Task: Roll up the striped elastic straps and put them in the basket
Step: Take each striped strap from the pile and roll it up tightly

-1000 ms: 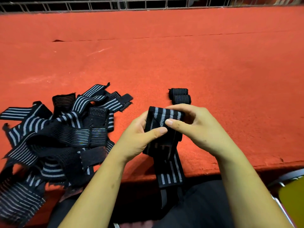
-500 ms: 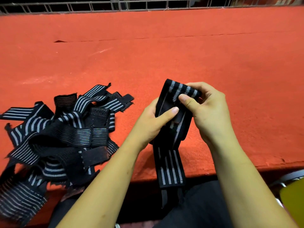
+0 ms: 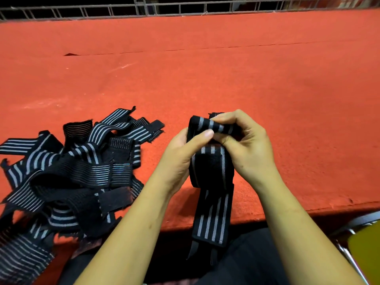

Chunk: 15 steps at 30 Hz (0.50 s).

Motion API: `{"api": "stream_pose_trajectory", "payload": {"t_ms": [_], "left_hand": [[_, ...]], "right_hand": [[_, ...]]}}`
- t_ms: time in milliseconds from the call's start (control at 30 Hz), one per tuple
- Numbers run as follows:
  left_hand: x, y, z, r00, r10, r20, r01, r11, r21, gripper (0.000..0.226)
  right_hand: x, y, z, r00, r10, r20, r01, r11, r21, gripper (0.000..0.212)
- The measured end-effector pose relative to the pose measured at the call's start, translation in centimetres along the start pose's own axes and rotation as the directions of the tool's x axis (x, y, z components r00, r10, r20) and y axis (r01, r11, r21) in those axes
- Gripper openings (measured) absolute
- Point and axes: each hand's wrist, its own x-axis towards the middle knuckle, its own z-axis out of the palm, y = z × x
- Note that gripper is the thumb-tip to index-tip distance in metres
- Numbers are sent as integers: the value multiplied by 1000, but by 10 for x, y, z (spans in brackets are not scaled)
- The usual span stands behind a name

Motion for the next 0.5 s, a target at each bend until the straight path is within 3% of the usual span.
{"api": "stream_pose_trajectory", "payload": {"t_ms": [133, 267, 400, 500], "left_hand": [[-1, 1, 3, 996, 8, -92, -10, 1000, -26, 60], [1, 4, 3, 998, 28, -53, -33, 996, -79, 43], [3, 7, 0, 996, 92, 7, -91, 992, -89, 31], [4, 6, -3, 991, 135, 17, -134, 989, -62, 33]], "right_hand": [[-7, 3, 2, 994, 19, 103, -21, 1000, 9, 21], [-8, -5, 1, 981, 89, 175, -84, 996, -34, 39], [-3, -11, 0, 945, 193, 263, -134, 965, -227, 65], [2, -14, -6, 946, 207, 250, -142, 956, -255, 64]]}}
